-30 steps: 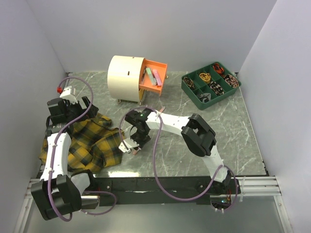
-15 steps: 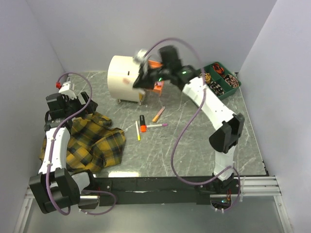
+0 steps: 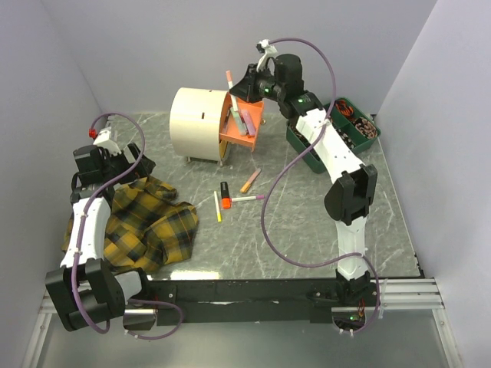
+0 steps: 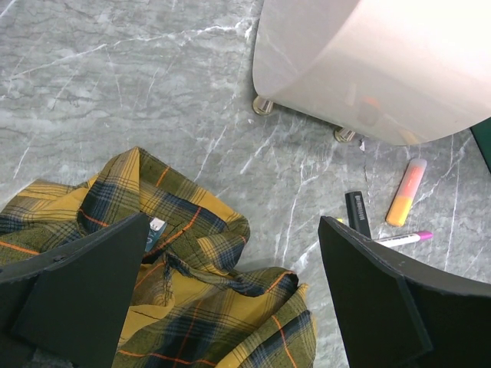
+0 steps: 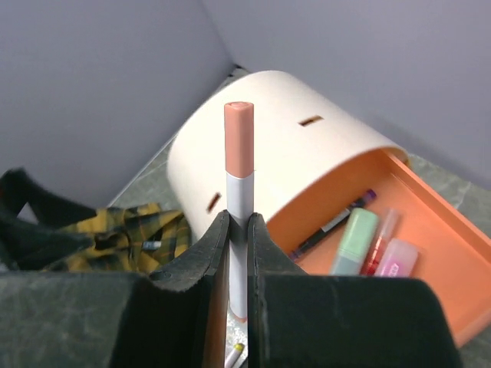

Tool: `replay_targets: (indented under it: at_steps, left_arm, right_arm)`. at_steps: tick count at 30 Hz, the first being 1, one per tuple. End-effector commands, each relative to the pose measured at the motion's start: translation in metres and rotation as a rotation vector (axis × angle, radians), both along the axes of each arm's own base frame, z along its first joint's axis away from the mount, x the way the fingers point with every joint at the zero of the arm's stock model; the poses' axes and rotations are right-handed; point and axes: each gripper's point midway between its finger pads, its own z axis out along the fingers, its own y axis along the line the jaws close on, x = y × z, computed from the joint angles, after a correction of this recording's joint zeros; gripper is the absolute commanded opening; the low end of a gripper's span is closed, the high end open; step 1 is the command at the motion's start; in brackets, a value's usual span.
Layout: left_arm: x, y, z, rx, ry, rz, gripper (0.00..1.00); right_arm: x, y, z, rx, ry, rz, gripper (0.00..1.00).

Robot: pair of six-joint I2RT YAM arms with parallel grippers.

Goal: Sort the stationery into containers
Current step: Place the pen in the drawer, then pick up the pen from the center of the board.

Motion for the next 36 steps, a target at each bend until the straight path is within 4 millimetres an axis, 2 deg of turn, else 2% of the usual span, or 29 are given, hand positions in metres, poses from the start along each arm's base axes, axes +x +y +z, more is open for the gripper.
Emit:
replay_targets:
  at_steps: [1,11,12,15,17,18,20,21,22,23,24,25,26,27,28,29,30,31,32,33,34,35,36]
  left_arm:
    - [0.002,-0.002,0.020,0.008,-0.061,-0.007,0.99]
    - [-0.001,0.002,0.019,0.019,-0.062,0.008,1.00]
    - [0.000,0.001,0.018,0.016,-0.059,0.007,0.99]
    - [0.001,0.001,0.020,0.013,-0.063,0.005,0.99]
    - [0.002,0.002,0.021,0.012,-0.068,0.008,0.99]
    - [0.002,0.001,0.021,0.010,-0.071,0.008,0.99]
    - [0.002,0.000,0.021,0.009,-0.074,0.006,0.99]
    - [0.002,0.000,0.021,0.007,-0.075,0.005,0.99]
    - [0.002,0.000,0.021,0.006,-0.076,0.006,1.00]
    - [0.002,0.000,0.022,0.006,-0.078,0.004,1.00]
    - [0.001,0.001,0.023,0.009,-0.082,0.009,0.99]
    - [0.001,0.000,0.023,0.009,-0.083,0.007,0.99]
    - [0.001,0.000,0.024,0.008,-0.086,0.006,1.00]
    - [0.000,0.000,0.024,0.009,-0.088,0.008,1.00]
    - [0.000,0.000,0.025,0.010,-0.090,0.009,0.99]
    - [0.000,-0.001,0.024,0.007,-0.089,0.007,1.00]
    - [-0.001,0.000,0.025,0.008,-0.093,0.010,0.99]
    - [-0.001,0.000,0.025,0.009,-0.093,0.015,0.99]
    - [-0.001,0.000,0.026,0.008,-0.094,0.014,1.00]
    - [-0.002,-0.001,0.026,0.006,-0.097,0.012,0.99]
    - [-0.002,0.000,0.027,0.007,-0.096,0.016,1.00]
    - [-0.003,-0.001,0.026,0.006,-0.096,0.015,1.00]
    - [-0.004,-0.001,0.027,0.004,-0.099,0.017,1.00]
  right_arm:
    - [0.032,-0.018,-0.014,0.028,0.064,-0.197,0.00]
    - [0.048,-0.031,-0.062,-0.048,0.155,-0.311,0.00]
    - [0.048,-0.032,-0.065,-0.054,0.158,-0.318,0.16]
    - [0.045,-0.032,-0.062,-0.055,0.155,-0.315,0.48]
    - [0.043,-0.031,-0.056,-0.052,0.140,-0.293,0.55]
    - [0.037,-0.029,-0.046,-0.041,0.123,-0.272,0.57]
    - [0.031,-0.026,-0.035,-0.039,0.092,-0.233,0.58]
    - [0.025,-0.025,-0.024,-0.034,0.065,-0.205,0.58]
    - [0.011,-0.015,-0.015,-0.020,0.044,-0.111,0.57]
    - [0.001,-0.009,-0.016,-0.048,0.009,-0.047,0.58]
    - [-0.012,-0.006,-0.007,-0.057,-0.021,0.003,0.57]
    - [-0.031,0.008,-0.011,-0.086,-0.019,0.060,0.57]
    - [-0.043,0.012,-0.029,-0.154,-0.041,0.107,0.56]
    - [-0.062,0.014,-0.021,-0.181,-0.087,0.143,0.54]
    - [-0.089,0.033,-0.030,-0.228,-0.115,0.220,0.53]
    - [-0.103,0.034,-0.063,-0.321,-0.140,0.262,0.53]
    - [-0.125,0.036,-0.055,-0.337,-0.195,0.292,0.53]
    - [-0.139,0.041,-0.063,-0.358,-0.221,0.322,0.53]
    - [-0.164,0.049,-0.094,-0.405,-0.200,0.377,0.53]
    - [-0.176,0.049,-0.097,-0.408,-0.195,0.385,0.53]
    - [-0.184,0.051,-0.109,-0.416,-0.156,0.393,0.53]
    - [-0.196,0.056,-0.124,-0.412,-0.078,0.404,0.53]
    - [-0.199,0.059,-0.144,-0.427,-0.006,0.412,0.51]
